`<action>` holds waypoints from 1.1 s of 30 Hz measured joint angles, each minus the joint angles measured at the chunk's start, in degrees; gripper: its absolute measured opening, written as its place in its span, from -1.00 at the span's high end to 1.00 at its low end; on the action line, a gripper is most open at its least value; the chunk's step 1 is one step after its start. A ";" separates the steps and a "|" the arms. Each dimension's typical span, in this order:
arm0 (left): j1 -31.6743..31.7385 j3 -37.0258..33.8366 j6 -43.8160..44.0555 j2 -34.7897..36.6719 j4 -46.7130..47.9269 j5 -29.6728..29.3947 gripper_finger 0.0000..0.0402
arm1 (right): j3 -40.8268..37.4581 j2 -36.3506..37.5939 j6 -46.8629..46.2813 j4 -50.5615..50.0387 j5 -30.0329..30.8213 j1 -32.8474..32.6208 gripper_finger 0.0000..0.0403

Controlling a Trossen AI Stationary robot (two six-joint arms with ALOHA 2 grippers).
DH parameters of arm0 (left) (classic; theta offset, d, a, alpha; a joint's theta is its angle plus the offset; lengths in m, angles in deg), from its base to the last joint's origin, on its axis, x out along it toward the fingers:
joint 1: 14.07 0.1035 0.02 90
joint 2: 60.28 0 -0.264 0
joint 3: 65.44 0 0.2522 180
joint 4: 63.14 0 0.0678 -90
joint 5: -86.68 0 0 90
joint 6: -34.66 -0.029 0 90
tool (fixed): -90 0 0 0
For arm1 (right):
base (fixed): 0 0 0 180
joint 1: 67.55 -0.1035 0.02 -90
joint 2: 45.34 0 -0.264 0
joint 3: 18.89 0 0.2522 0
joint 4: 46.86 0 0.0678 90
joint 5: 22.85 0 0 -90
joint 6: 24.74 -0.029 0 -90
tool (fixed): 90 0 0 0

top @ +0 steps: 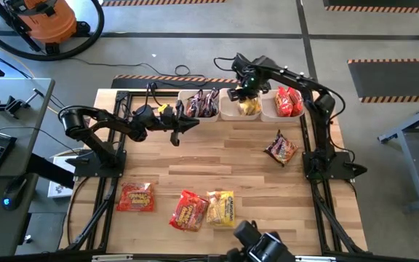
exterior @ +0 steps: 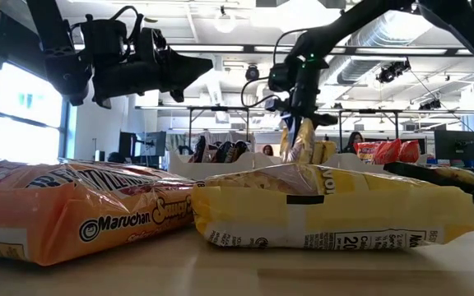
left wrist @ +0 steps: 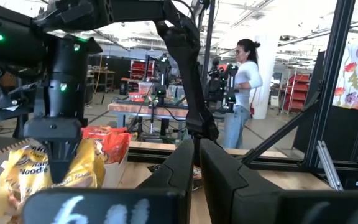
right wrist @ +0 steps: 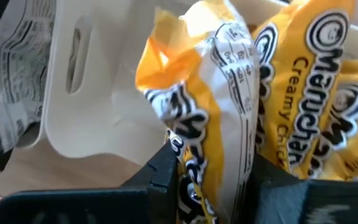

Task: Sort Maruchan noodles
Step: Put the yellow noodle into the center white bin

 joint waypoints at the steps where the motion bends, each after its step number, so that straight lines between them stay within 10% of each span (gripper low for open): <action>1: 0.00 0.00 0.00 0.00 0.00 0.00 0.91 | 0.00 -0.25 0.02 0.38 0.17 0.02 0.65; 33: 0.00 0.00 -0.04 -0.02 -0.01 0.00 0.91 | -0.26 -4.15 -1.13 5.31 8.25 -1.04 0.43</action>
